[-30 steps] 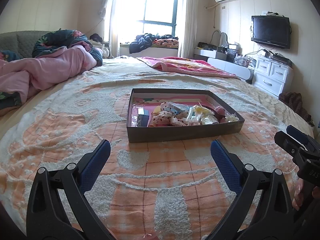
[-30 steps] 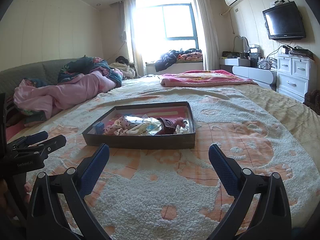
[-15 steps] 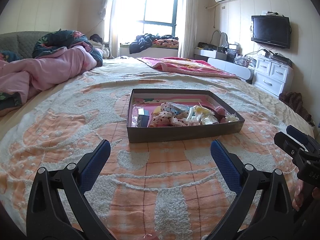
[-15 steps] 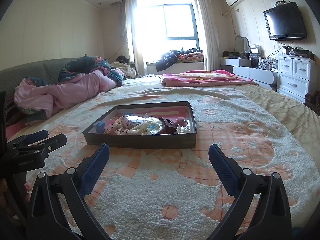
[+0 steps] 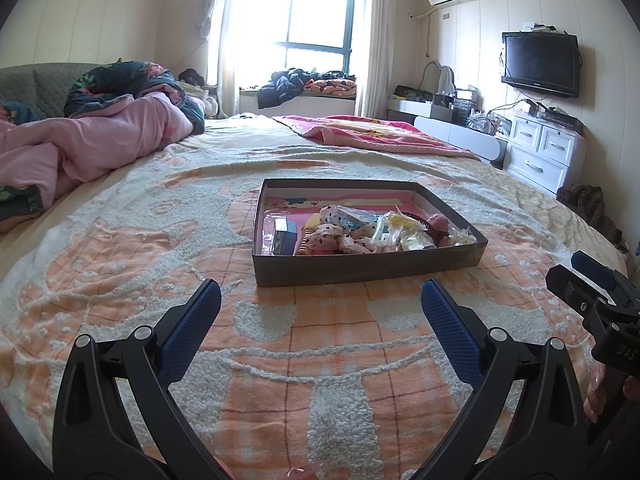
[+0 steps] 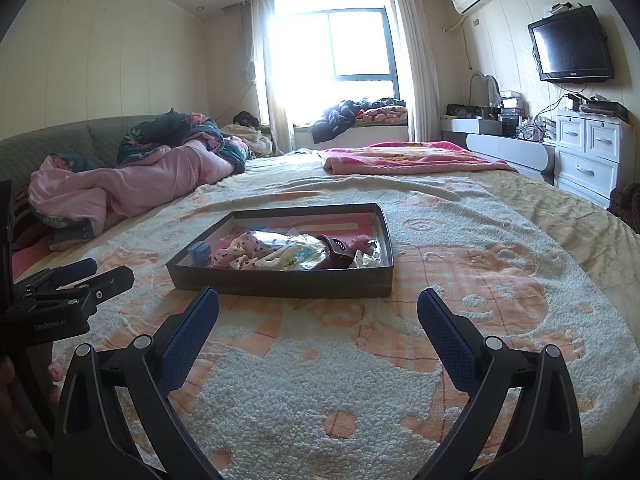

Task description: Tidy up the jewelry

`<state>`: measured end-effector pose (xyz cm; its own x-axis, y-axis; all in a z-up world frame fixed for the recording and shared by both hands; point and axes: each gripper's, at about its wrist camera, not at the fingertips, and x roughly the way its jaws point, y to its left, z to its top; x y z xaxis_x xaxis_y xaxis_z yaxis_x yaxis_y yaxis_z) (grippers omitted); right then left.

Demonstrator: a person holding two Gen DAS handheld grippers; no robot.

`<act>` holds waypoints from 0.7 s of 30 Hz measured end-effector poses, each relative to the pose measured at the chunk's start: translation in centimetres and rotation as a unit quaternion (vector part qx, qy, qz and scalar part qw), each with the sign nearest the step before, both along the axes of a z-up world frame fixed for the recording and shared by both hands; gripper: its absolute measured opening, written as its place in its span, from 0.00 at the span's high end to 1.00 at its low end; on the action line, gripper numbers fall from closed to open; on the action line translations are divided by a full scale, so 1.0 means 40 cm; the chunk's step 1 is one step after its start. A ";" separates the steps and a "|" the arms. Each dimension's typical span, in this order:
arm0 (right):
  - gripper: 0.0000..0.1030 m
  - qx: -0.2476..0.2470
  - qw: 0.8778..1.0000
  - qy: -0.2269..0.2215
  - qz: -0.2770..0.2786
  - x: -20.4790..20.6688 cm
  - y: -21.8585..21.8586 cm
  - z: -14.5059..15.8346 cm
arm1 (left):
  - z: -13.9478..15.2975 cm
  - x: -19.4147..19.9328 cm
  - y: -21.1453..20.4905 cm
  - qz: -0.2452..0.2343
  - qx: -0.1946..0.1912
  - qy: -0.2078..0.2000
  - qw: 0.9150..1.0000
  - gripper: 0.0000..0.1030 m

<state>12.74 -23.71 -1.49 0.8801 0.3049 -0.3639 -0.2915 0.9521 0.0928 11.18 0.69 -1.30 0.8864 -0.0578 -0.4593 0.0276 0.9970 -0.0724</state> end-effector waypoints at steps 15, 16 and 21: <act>0.06 -0.002 1.000 -0.001 0.000 -0.001 0.003 0.001 | 0.002 -0.001 -0.002 -0.002 0.001 0.001 1.000 0.11; 0.06 -0.002 1.000 -0.001 0.000 -0.002 0.003 0.001 | 0.004 -0.001 -0.002 -0.003 0.001 0.001 1.000 0.11; 0.06 -0.002 1.000 -0.001 0.000 -0.002 0.002 0.002 | 0.003 -0.001 -0.003 -0.003 0.000 0.000 1.000 0.11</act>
